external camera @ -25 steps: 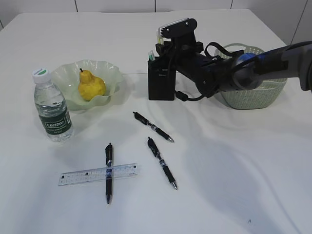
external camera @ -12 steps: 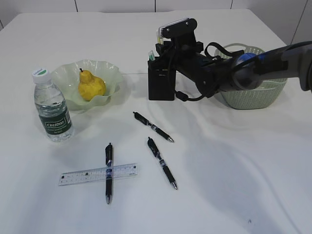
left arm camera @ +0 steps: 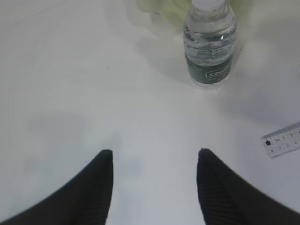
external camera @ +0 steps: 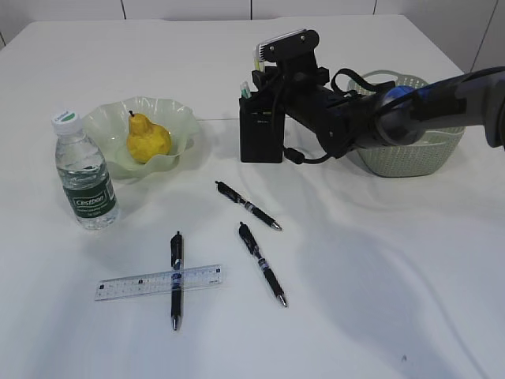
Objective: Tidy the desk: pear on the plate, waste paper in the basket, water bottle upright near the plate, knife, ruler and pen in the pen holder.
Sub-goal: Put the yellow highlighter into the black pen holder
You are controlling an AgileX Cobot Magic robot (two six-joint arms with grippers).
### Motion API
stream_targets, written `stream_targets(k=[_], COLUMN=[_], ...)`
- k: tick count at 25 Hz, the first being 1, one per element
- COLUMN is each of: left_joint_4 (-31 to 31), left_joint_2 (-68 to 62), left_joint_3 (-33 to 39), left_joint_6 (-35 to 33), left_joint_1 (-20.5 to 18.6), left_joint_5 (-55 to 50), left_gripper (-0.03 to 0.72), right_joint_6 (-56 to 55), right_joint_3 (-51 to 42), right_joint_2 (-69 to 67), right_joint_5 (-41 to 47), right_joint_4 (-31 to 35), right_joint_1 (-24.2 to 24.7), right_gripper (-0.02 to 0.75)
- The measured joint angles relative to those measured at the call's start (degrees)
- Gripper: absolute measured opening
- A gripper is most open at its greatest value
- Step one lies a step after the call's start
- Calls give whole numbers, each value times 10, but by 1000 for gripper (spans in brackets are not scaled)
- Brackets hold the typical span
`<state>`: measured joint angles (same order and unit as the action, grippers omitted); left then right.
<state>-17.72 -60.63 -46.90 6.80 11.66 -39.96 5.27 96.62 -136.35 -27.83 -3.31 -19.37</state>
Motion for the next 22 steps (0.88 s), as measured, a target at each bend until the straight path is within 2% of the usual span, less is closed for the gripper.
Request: stream_targets(k=[9, 16, 22], left_joint_4=[0, 0, -1], left_joint_2=[0, 0, 0], left_joint_3=[0, 0, 0], left_joint_6=[0, 0, 0], left_joint_1=[0, 0, 0], left_joint_5=[0, -3, -9], left_gripper=[401, 401, 401], right_joint_6=[-10, -28, -31], right_joint_3=[0, 0, 0], right_joint_2=[0, 0, 0], right_joint_5=[0, 0, 0], right_joint_4=[-8, -13, -13], right_joint_1=[1, 1, 4], right_gripper=[177, 271, 291])
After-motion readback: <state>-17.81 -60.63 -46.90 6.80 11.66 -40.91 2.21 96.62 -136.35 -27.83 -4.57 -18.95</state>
